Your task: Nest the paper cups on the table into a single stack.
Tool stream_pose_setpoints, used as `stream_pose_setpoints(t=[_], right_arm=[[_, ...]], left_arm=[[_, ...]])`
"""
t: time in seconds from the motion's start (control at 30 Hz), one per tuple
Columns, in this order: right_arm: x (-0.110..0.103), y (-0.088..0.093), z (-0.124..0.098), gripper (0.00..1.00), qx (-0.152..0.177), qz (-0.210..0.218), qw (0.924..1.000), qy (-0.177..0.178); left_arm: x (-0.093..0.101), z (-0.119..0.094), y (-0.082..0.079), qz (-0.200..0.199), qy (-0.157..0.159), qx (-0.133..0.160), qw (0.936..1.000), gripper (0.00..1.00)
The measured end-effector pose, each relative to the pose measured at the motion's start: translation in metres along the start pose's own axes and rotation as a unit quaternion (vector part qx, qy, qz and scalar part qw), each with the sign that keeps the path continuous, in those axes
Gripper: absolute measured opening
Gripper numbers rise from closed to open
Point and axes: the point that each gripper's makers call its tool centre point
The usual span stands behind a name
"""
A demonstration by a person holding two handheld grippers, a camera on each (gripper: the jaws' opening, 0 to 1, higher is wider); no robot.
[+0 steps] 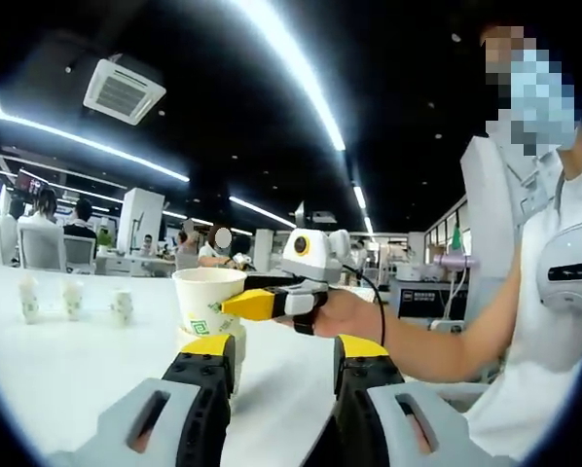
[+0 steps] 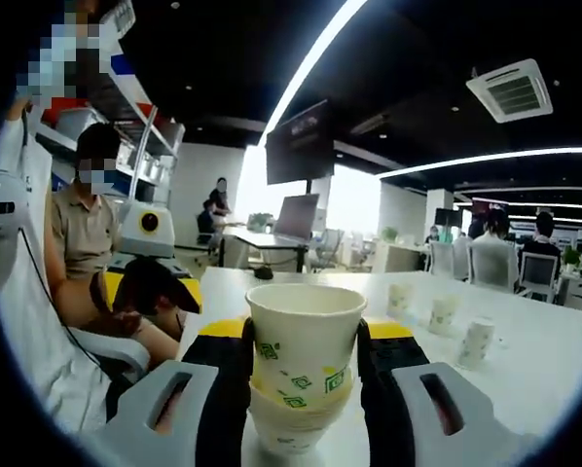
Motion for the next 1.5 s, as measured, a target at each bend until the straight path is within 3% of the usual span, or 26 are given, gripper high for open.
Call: stream_pose_setpoints(t=[0.4, 0.8, 0.9, 1.23, 1.5], right_arm=[[-0.004, 0.008, -0.001, 0.46, -0.006, 0.004, 1.0, 0.003], [-0.001, 0.012, -0.006, 0.58, -0.009, 0.009, 0.9999, 0.011], [-0.001, 0.012, -0.007, 0.63, -0.007, 0.013, 0.9998, 0.014], [-0.011, 0.004, -0.02, 0.63, 0.023, 0.027, 0.9991, 0.021], [-0.028, -0.005, -0.032, 0.63, 0.046, 0.031, 0.9979, 0.033]], left_arm=[[-0.002, -0.002, 0.0, -0.005, -0.005, -0.002, 1.0, 0.42], [-0.006, -0.002, 0.003, -0.012, -0.009, -0.004, 0.9999, 0.42], [-0.014, -0.004, 0.001, -0.026, -0.022, 0.007, 0.9994, 0.43], [-0.035, -0.011, -0.003, -0.034, -0.056, 0.014, 0.9977, 0.47], [-0.078, -0.012, -0.012, -0.02, -0.093, 0.01, 0.9954, 0.47]])
Point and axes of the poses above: the point that each gripper's makers call its tool centre point, and the gripper's own axes: z roughly forward along the fingers, x roughly to its right, y roughly out of its underside, and after that the axes turned 4 degrees about -x, right-handed
